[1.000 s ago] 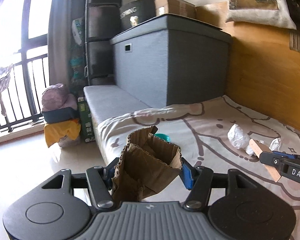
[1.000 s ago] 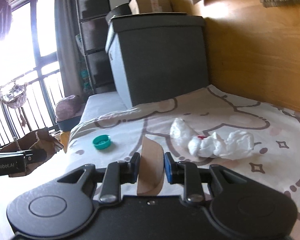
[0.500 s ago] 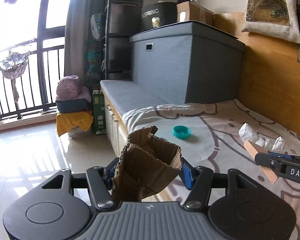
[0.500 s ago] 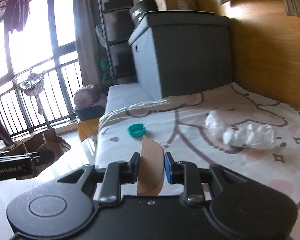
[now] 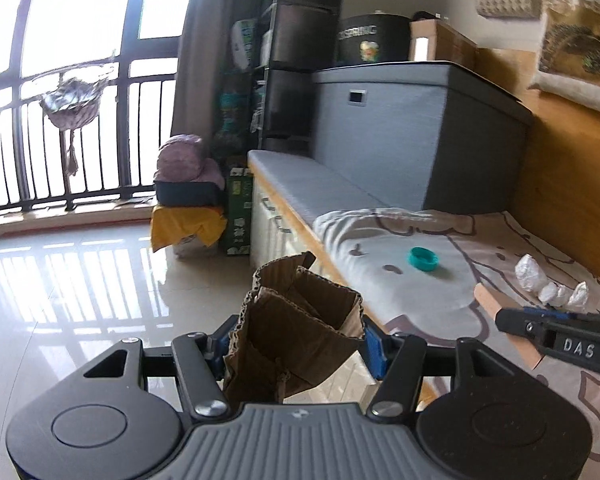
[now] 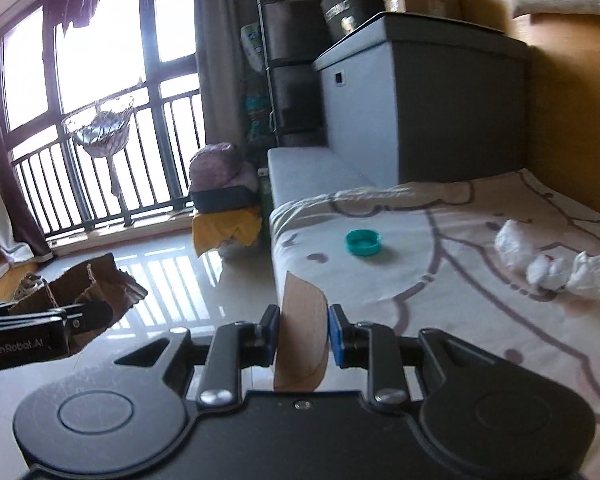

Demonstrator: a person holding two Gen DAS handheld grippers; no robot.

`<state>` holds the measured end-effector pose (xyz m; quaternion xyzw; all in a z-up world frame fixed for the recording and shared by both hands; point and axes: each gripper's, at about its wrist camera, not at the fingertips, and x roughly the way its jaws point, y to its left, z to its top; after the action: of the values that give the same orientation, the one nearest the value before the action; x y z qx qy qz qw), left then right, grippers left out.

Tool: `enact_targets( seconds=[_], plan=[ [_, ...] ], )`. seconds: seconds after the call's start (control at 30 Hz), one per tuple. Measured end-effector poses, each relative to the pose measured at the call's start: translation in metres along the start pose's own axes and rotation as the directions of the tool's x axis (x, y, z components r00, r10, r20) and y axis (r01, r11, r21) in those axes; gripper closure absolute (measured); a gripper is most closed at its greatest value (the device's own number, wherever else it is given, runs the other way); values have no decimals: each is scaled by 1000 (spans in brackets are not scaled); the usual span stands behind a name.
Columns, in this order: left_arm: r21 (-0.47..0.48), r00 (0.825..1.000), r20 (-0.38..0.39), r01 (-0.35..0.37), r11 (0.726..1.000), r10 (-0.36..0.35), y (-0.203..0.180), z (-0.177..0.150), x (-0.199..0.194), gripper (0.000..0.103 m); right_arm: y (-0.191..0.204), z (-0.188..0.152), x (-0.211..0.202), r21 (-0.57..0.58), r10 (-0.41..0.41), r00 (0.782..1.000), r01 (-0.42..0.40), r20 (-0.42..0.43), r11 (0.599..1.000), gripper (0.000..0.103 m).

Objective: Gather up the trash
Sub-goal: 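Carry the cardboard piece and wooden stick in both grippers over the wastebasket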

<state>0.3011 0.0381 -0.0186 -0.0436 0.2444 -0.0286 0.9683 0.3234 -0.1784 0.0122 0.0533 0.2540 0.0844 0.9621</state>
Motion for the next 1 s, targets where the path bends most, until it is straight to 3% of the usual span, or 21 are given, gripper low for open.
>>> enact_targets(
  seconds=[0.3, 0.53, 0.83, 1.0],
  plan=[
    [-69, 995, -82, -58, 996, 52, 52, -32, 4, 42, 51, -29, 25, -12, 62, 994, -63, -94, 998, 76],
    [-99, 977, -192, -108, 989, 88, 86, -76, 26, 42, 81, -74, 63, -42, 103, 967, -115, -232, 992, 76],
    [-115, 932, -354, -125, 985, 77, 106, -138, 70, 42, 83, -127, 117, 42, 146, 900, -141, -411, 989, 76],
    [-125, 895, -442, -131, 983, 63, 112, -170, 94, 42, 83, -155, 144, 67, 169, 846, -157, -506, 985, 76]
  ],
)
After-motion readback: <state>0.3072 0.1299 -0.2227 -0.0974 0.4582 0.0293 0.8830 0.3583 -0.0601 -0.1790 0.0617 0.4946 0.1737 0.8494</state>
